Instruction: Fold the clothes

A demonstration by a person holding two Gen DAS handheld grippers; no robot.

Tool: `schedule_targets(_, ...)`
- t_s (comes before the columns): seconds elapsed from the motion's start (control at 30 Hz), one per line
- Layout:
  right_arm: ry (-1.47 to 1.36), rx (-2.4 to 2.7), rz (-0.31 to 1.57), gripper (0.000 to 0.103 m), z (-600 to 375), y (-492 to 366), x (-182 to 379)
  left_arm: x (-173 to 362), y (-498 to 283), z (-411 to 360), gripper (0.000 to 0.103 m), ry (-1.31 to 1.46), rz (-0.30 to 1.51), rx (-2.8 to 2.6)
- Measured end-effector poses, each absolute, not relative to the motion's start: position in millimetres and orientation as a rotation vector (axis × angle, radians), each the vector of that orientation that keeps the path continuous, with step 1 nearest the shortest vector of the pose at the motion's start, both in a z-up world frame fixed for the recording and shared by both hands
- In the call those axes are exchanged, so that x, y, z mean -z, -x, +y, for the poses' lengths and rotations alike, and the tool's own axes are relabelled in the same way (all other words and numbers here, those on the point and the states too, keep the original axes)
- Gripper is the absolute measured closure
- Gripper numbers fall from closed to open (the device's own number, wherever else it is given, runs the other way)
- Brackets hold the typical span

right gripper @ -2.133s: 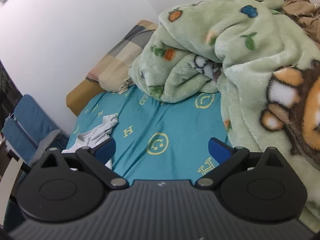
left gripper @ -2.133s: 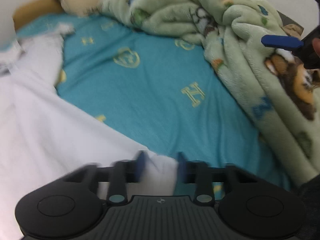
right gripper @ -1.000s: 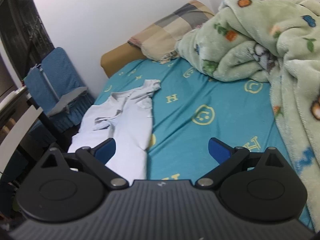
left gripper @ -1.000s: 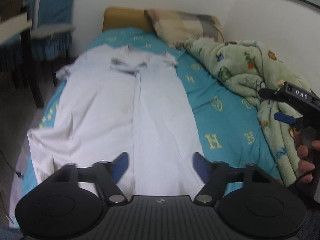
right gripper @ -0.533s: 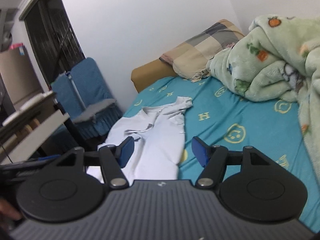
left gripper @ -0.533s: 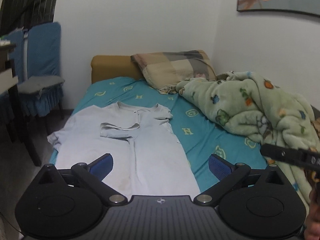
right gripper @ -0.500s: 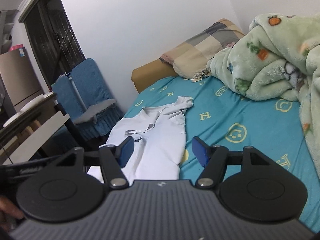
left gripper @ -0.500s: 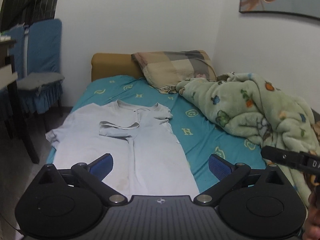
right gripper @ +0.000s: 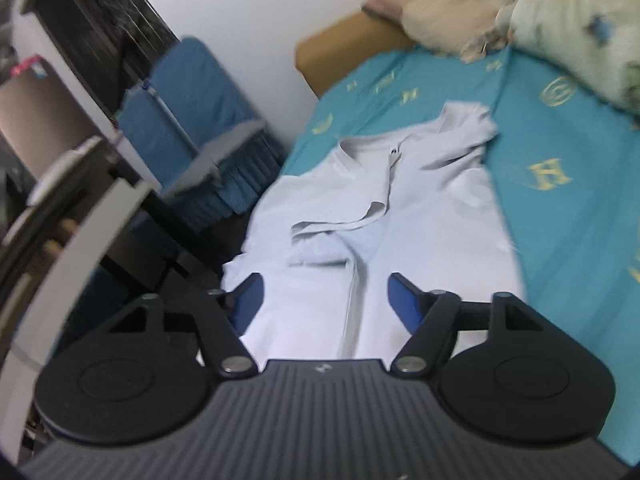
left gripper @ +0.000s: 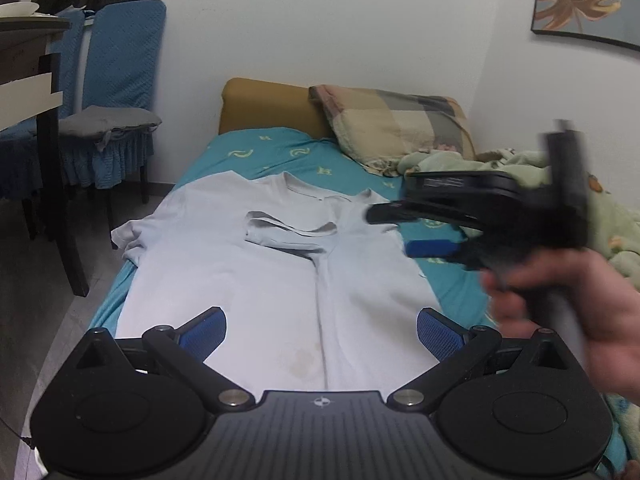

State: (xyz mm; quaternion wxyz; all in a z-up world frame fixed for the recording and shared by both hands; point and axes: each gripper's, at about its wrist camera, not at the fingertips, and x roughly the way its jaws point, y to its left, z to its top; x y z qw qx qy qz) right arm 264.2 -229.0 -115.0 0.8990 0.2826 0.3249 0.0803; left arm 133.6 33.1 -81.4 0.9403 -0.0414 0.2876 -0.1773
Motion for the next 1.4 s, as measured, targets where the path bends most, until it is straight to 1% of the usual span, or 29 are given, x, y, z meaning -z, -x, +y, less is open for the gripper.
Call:
schedule_targets(0.17, -0.621, -0.089, 0.719, 0.039, -216.2, -350.7, 160.3, 102.4, -166.7, 53.9, 0.001, 0.137, 0.595, 0.317)
schedule_targets(0.2, -0.601, -0.068, 0.731, 0.043, -213.6, -363.5, 167.8, 107.2, -173.8, 58.7, 0.001, 0.151, 0.599, 0.309)
schedule_targets(0.23, -0.576, -0.041, 0.736, 0.049, -211.7, -374.6, 173.7, 111.8, -180.2, 63.4, 0.001, 0.163, 0.604, 0.301)
schedule_targets(0.27, -0.559, -0.018, 0.731, 0.060, -210.7, -383.3, 178.0, 116.0, -186.0, 67.8, 0.001, 0.175, 0.608, 0.292)
schedule_targets(0.33, -0.510, 0.015, 0.712, 0.076, -208.2, -395.9, 179.8, 122.7, -195.8, 75.4, 0.001, 0.192, 0.607, 0.261)
schedule_targets(0.37, -0.484, 0.018, 0.701, 0.088, -206.6, -402.3, 177.7, 124.7, -199.1, 78.4, 0.001, 0.192, 0.596, 0.236)
schedule_targets(0.4, -0.458, 0.017, 0.690, 0.094, -204.9, -408.7, 174.7, 125.9, -202.2, 81.0, 0.001, 0.190, 0.587, 0.217)
schedule_targets(0.47, -0.406, 0.014, 0.667, 0.097, -201.6, -421.5, 168.7, 128.0, -207.2, 85.3, 0.001, 0.194, 0.577, 0.195)
schedule_targets(0.5, -0.380, 0.009, 0.651, 0.097, -199.0, -428.7, 163.6, 128.2, -208.5, 87.2, 0.001, 0.199, 0.571, 0.189)
schedule_targets(0.63, -0.291, 0.015, 0.638, 0.097, -182.4, -462.5, 140.4, 126.4, -210.7, 94.5, 0.001, 0.235, 0.564, 0.175)
schedule_targets(0.73, -0.226, 0.070, 0.661, 0.091, -170.0, -477.0, 126.8, 123.3, -210.6, 100.9, 0.001, 0.276, 0.572, 0.165)
schedule_targets(0.77, -0.191, 0.086, 0.666, 0.079, -164.7, -476.4, 123.8, 121.6, -209.8, 103.3, 0.001, 0.287, 0.572, 0.160)
schedule_targets(0.8, -0.156, 0.098, 0.669, 0.053, -159.4, -474.7, 121.0, 118.9, -208.1, 105.8, 0.001, 0.295, 0.569, 0.153)
schedule_targets(0.83, -0.120, 0.110, 0.671, 0.042, -154.0, -473.1, 118.2, 116.2, -206.4, 108.4, 0.001, 0.303, 0.566, 0.147)
schedule_targets(0.87, -0.093, 0.100, 0.663, 0.026, -147.9, -469.2, 115.5, 113.3, -204.7, 111.0, 0.001, 0.310, 0.564, 0.142)
schedule_targets(0.9, -0.069, 0.084, 0.653, 0.025, -141.7, -464.6, 112.8, 109.9, -202.8, 113.6, 0.001, 0.314, 0.564, 0.136)
schedule_targets(1.0, 0.012, -0.023, 0.678, 0.025, -112.1, -457.3, 107.7, 100.6, -196.6, 122.8, 0.001, 0.327, 0.556, 0.110)
schedule_targets(1.17, 0.257, -0.361, 0.723, 0.026, -16.6, -447.4, 112.0, 96.3, -186.0, 149.9, 0.001, 0.388, 0.566, 0.031)
schedule_targets(1.23, 0.339, -0.486, 0.750, 0.029, 26.9, -442.9, 125.2, 97.2, -183.7, 163.5, 0.001, 0.423, 0.565, -0.015)
schedule_targets(1.3, 0.408, -0.594, 0.785, 0.038, 66.9, -439.3, 141.8, 97.3, -182.5, 173.5, 0.001, 0.437, 0.553, -0.062)
schedule_targets(1.4, 0.533, -0.653, 0.841, 0.040, 110.9, -441.4, 173.3, 99.2, -183.9, 181.4, 0.001, 0.431, 0.544, -0.126)
